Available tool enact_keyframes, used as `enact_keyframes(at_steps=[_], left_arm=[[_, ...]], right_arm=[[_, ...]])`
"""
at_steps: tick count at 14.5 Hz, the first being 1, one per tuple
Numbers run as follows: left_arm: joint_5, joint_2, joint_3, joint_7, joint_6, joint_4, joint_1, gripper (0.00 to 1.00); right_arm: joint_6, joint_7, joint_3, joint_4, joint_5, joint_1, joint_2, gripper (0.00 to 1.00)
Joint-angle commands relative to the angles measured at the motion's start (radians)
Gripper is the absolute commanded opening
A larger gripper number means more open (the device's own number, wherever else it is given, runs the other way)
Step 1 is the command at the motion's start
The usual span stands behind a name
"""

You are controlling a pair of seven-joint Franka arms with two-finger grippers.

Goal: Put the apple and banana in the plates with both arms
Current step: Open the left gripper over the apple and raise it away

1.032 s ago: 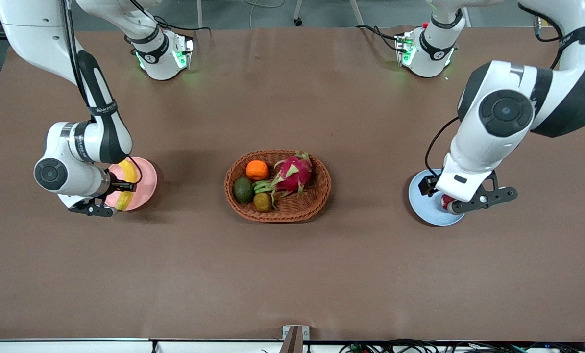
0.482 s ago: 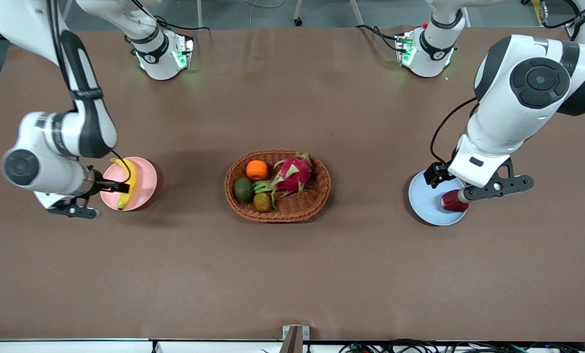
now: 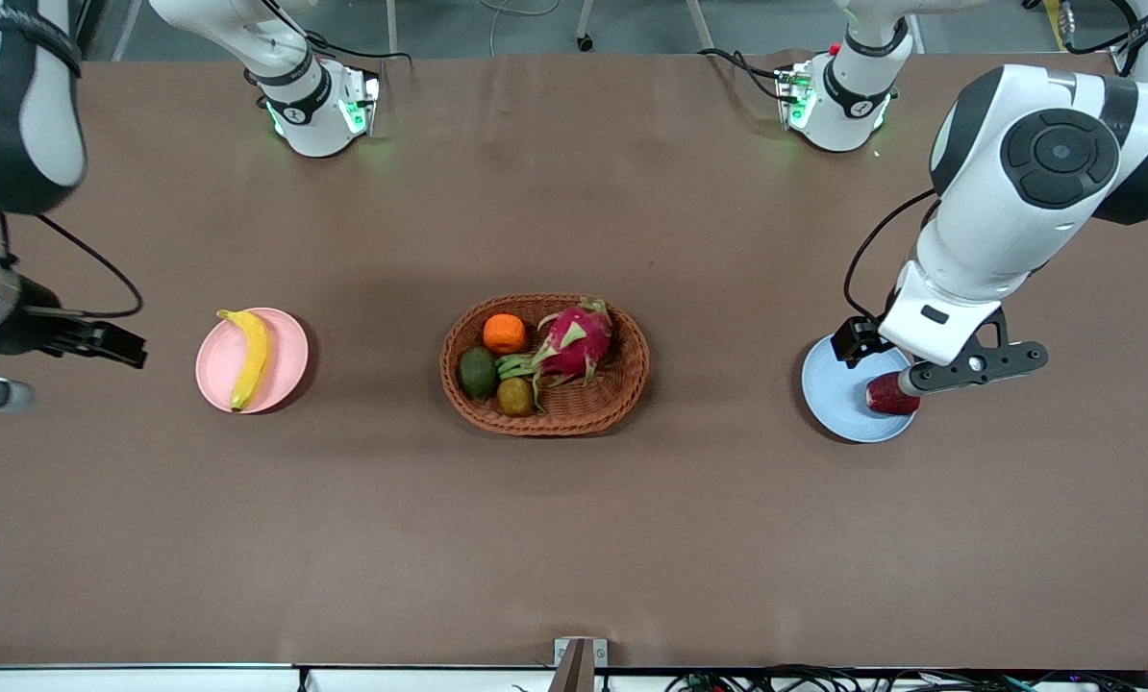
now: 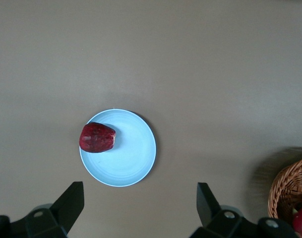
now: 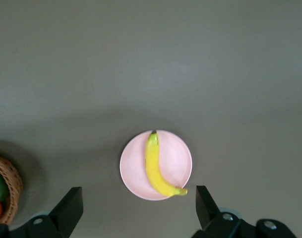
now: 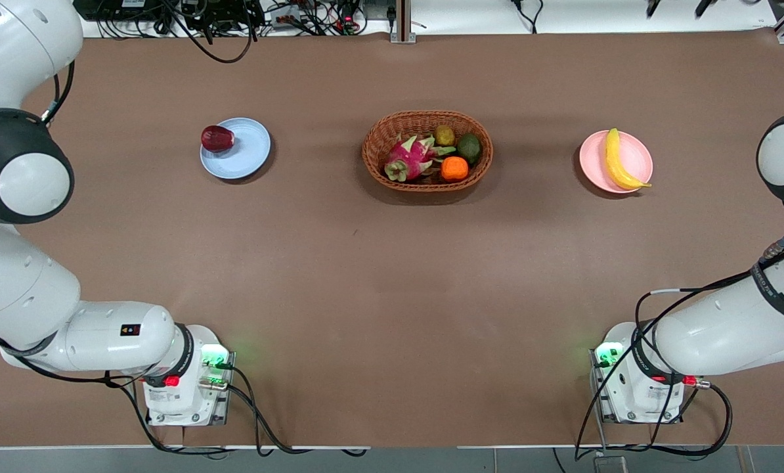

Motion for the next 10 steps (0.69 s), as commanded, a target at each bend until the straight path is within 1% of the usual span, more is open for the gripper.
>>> enact_keyframes(at_steps=[1,3,4,5,6,7,10], left_arm=[[-0.018,-0.037,-0.004,0.041,-0.021,-0.002,0.009,1.00],[-0.020,-0.050,-0.004,0.070,-0.021,-0.002,0.009,1.00],[-0.023,-0.054,-0.002,0.082,-0.021,-0.002,0.009,1.00],[-0.024,-0.056,-0.002,0.090,-0.023,-0.002,0.009,1.00],[-0.023,-0.056,-0.002,0.092,-0.027,-0.002,0.009,1.00],[-0.024,-0.057,-0.002,0.092,-0.029,-0.002,0.009,1.00],[-0.024,-0.076,0.002,0.092,-0.065,0.012,0.009,1.00]], right_arm=[[-0.018,-0.027,0.006,0.067,0.000,-0.032,0.026,1.00],[-0.017,-0.028,0.006,0.069,0.005,-0.057,0.013,1.00],[-0.017,-0.034,0.024,0.060,0.011,-0.106,-0.006,1.00],[-0.018,-0.048,0.082,0.057,0.019,-0.164,-0.016,1.00],[-0.018,-0.073,0.161,0.043,0.020,-0.247,-0.035,1.00],[-0.018,-0.082,0.200,0.026,0.019,-0.287,-0.053,1.00],[-0.012,-0.158,0.210,-0.011,0.017,-0.325,-0.093,1.00]])
